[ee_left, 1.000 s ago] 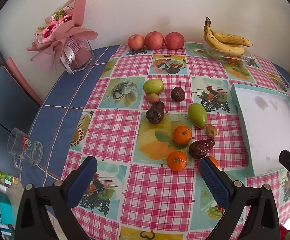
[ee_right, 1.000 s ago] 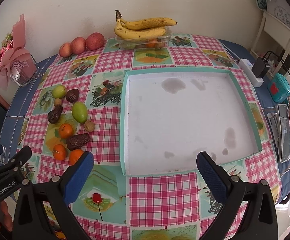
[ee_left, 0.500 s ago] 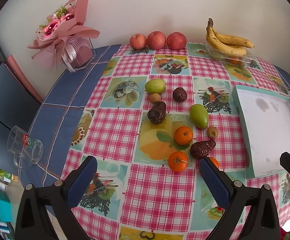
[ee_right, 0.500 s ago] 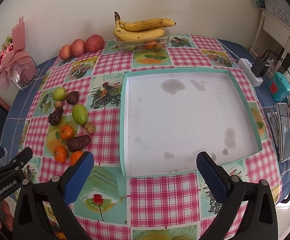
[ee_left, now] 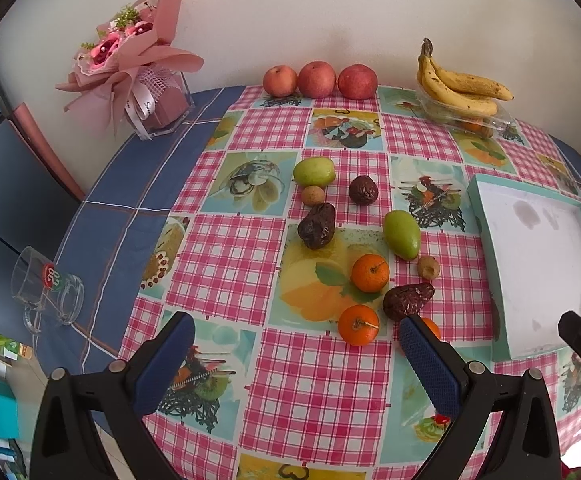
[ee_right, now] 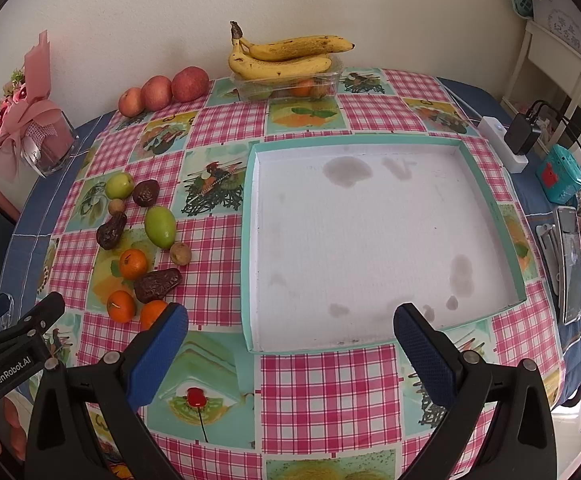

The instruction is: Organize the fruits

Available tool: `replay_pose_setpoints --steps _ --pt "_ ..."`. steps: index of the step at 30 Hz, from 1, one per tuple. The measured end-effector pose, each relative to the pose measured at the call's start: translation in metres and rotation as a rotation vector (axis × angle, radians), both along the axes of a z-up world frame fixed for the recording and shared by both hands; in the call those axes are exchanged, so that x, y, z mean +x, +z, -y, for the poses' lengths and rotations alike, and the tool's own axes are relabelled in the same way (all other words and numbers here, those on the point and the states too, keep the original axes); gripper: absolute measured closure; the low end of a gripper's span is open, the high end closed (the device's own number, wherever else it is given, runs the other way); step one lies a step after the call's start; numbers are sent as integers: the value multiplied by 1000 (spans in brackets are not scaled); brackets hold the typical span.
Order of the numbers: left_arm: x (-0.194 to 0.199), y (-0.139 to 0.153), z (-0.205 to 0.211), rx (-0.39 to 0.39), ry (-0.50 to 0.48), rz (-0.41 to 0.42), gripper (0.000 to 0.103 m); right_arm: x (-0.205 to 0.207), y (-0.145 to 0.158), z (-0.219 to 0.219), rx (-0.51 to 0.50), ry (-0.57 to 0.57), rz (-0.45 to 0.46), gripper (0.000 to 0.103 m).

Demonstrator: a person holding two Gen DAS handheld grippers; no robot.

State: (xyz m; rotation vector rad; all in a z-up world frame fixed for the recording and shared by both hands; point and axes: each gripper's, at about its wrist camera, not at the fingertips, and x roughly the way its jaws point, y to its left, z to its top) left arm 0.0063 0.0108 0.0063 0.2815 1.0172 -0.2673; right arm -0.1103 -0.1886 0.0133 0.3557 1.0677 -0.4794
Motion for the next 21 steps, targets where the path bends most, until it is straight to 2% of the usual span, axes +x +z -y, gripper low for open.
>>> replay_pose_setpoints --steps 6,10,14,17,21 --pt "9 0 -10 -37 50 18 0 3 -1 -2 1 4 -3 1" --pt "15 5 -17 -69 77 84 0 7 -2 -6 3 22 1 1" --pt "22 6 -23 -130 95 110 0 20 -4 -17 14 76 16 1" --pt "29 5 -28 -179 111 110 0 32 -8 -30 30 135 27 1" --pt "36 -3 -33 -201 134 80 0 45 -14 -45 38 203 28 1"
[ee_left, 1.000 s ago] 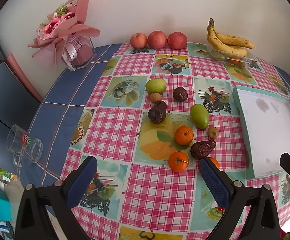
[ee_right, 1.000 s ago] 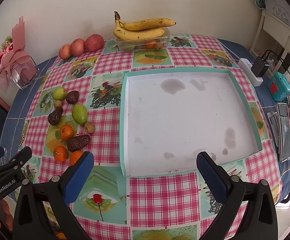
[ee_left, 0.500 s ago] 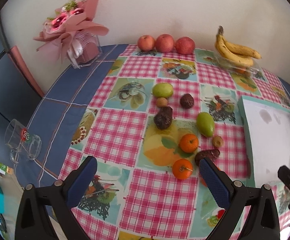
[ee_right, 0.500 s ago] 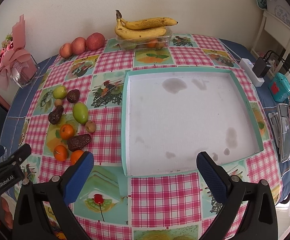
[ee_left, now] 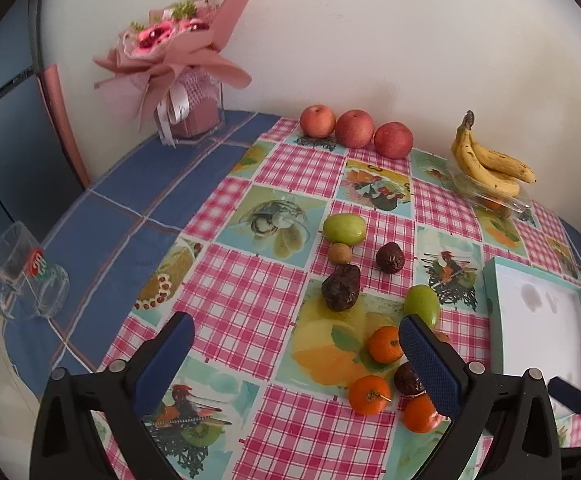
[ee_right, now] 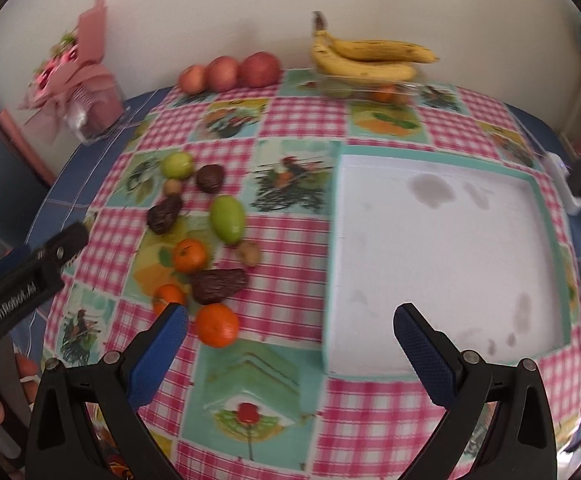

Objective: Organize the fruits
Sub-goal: 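Grasp the large orange with the right tool while the left tool grasps a stemmed tangerine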

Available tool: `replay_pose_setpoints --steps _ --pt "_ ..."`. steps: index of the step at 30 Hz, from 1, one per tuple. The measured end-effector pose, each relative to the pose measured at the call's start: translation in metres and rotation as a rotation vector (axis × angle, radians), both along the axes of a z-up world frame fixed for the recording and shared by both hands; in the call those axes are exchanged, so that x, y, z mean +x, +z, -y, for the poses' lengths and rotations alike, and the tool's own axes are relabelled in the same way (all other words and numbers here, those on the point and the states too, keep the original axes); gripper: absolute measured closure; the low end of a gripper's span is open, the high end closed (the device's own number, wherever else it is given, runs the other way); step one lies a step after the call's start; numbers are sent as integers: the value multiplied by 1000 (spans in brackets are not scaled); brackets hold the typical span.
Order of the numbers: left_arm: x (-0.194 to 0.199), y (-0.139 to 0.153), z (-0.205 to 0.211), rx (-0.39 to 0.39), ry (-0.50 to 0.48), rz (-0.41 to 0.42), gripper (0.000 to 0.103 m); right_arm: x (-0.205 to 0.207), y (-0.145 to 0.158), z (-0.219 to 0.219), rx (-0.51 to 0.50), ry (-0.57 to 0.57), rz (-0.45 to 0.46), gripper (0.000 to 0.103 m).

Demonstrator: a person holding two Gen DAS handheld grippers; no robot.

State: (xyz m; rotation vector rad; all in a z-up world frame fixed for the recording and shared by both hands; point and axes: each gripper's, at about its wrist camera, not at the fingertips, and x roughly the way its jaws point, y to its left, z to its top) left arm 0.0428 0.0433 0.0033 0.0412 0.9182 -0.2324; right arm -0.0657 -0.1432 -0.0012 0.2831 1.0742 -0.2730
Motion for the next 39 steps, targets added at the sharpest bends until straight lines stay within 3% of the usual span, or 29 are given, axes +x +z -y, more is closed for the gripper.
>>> replay_pose_setpoints --steps 5,7,11,13,18,24,30,38,39 --pt "7 -15 0 -8 0 -87 0 13 -14 -11 34 38 -24 2" --pt "9 -22 1 -17 -7 -119 0 15 -18 -14 43 46 -37 13" --pt "14 -37 6 -47 -13 -200 0 20 -29 -17 74 54 -67 17" --pt "16 -44 7 -46 -5 -233 1 24 -34 -20 87 61 -76 33" --pt "20 -59 4 -73 16 -304 9 32 -52 -29 120 93 -120 39" --pt "20 -66 7 -99 7 -342 14 39 -65 -42 122 136 -150 44" --pt "19 -67 8 -125 -1 -366 17 43 -77 -46 129 143 -191 62" --pt "13 -71 19 -147 -47 -404 28 37 -68 -33 116 86 -172 63" --pt "12 -71 20 -151 -54 -408 33 36 -66 -28 123 70 -166 63"
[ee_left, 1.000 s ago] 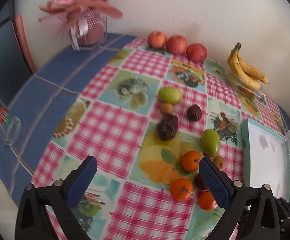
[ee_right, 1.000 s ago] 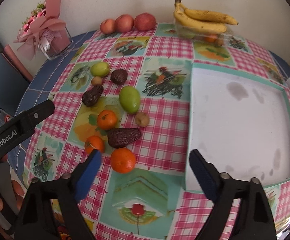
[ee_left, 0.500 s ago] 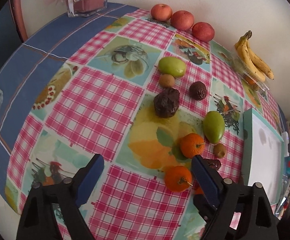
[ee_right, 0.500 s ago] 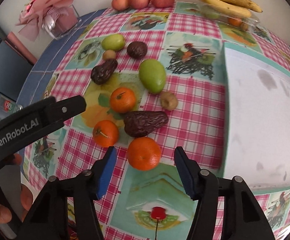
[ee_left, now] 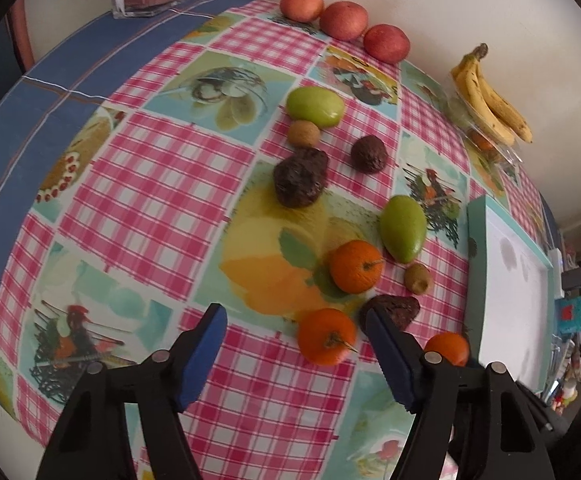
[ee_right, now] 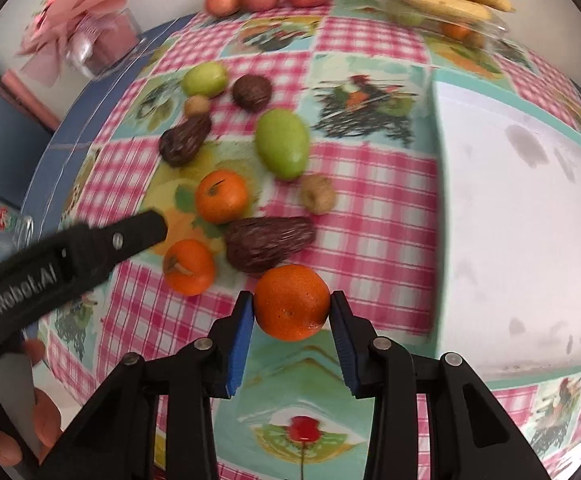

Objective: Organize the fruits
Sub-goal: 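Grasp the large orange with the right tool while the left tool grasps a stemmed tangerine, then carry both fruits over the white tray and open both tools to drop them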

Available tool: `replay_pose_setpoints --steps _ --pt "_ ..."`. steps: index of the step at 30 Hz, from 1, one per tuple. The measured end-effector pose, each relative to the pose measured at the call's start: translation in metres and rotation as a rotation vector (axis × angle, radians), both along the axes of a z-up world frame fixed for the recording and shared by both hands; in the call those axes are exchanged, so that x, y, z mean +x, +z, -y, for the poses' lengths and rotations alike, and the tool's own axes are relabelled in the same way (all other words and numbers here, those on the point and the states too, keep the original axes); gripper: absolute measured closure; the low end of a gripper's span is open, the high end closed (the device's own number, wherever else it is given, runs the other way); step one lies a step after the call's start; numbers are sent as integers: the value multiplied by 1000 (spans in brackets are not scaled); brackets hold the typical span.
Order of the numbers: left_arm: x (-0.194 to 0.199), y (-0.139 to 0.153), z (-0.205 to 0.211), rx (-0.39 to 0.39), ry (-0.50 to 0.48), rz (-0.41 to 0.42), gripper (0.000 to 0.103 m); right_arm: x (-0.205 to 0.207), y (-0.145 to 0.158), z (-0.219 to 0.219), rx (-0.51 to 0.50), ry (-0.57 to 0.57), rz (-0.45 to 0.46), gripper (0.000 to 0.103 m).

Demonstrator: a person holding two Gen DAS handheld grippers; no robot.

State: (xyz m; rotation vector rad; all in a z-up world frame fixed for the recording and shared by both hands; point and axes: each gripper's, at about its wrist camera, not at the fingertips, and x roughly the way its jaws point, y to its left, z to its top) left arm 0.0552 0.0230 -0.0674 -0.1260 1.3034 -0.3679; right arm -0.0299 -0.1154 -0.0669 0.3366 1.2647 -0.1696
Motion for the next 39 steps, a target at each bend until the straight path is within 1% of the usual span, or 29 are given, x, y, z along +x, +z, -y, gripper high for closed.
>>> replay_pose_setpoints --steps 1,2,3,7,14,16,23,32,36,39 --pt "-1 0 2 -8 -8 -6 37 -2 3 4 5 -11 4 63" --pt "-1 -1 4 -14 -17 -13 38 -3 5 8 7 -24 11 63" --pt "-3 -2 8 -17 -32 -20 41 -5 8 13 5 -39 21 63" --pt "-6 -6 17 -18 -64 -38 54 -9 17 25 13 -72 55 63" --pt "-8 -10 23 17 -78 -43 62 -13 31 38 21 -116 101 63" --pt "-8 -10 23 25 -76 -41 67 -14 33 42 26 -124 110 63" --pt "-8 -11 21 19 -58 -44 69 -20 39 49 47 -145 130 63" --pt "-8 -1 6 7 -6 -18 69 -23 44 58 58 -177 147 63" --pt "-7 6 1 1 14 3 69 -29 47 74 52 -233 148 63" --pt "-9 17 7 -7 2 31 69 -38 47 98 -4 -315 122 63"
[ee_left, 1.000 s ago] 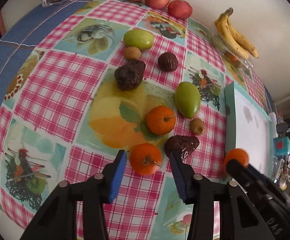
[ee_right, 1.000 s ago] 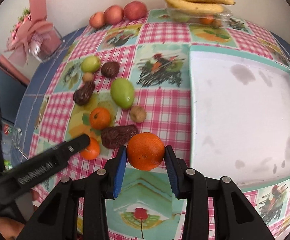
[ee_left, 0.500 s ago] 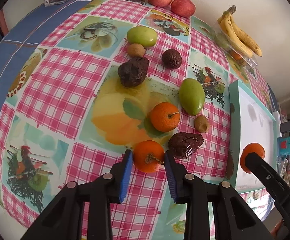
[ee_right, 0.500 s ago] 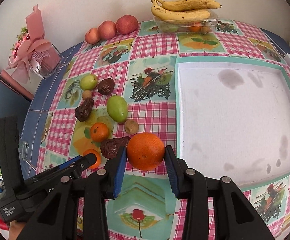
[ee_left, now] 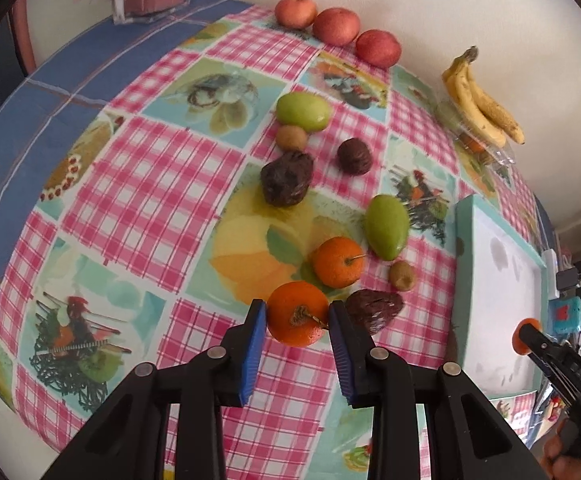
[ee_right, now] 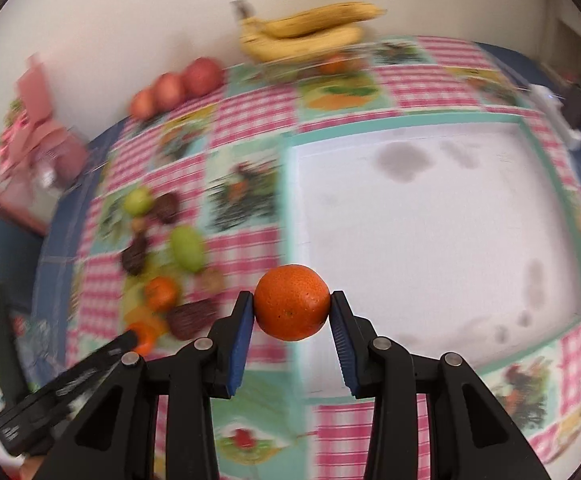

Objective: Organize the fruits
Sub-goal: 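Carry both fruits over the white tray and open both tools to drop them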

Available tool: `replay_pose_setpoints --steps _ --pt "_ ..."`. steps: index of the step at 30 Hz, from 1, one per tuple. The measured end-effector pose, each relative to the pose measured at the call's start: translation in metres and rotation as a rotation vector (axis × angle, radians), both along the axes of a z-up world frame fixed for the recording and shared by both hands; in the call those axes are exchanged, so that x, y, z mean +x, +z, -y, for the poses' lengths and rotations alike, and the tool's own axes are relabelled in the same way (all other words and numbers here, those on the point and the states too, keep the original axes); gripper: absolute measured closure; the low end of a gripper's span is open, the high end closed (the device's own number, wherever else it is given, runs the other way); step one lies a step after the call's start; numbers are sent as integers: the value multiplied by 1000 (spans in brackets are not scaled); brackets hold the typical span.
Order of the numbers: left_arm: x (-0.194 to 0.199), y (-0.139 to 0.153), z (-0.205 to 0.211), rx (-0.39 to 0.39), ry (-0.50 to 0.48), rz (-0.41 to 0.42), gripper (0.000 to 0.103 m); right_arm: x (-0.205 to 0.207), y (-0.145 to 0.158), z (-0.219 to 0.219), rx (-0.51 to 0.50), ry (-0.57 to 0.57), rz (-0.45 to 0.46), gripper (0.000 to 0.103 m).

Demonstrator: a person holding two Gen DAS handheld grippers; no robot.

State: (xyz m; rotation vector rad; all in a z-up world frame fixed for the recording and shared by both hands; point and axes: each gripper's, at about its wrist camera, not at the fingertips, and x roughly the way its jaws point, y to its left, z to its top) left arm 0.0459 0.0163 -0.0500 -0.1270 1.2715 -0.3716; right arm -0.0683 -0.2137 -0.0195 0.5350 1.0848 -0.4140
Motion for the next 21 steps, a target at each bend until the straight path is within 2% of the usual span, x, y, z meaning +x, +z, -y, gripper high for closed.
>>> replay_pose_setpoints --steps 4,7,13,18,21 --pt "-7 19 23 -16 -68 42 69 -17 -3 35 -42 -128 -55 63" --pt "-12 33 44 -31 -115 60 69 -31 -6 60 -9 -199 -58 63" --pt "-32 57 103 -37 -254 96 69 -55 -12 94 -9 -328 -96 63" --pt "-49 61 154 -31 -356 101 69 -80 -11 117 -38 -425 -113 63" --pt "-59 52 186 -33 -419 74 69 -92 -9 127 -54 -461 -110 63"
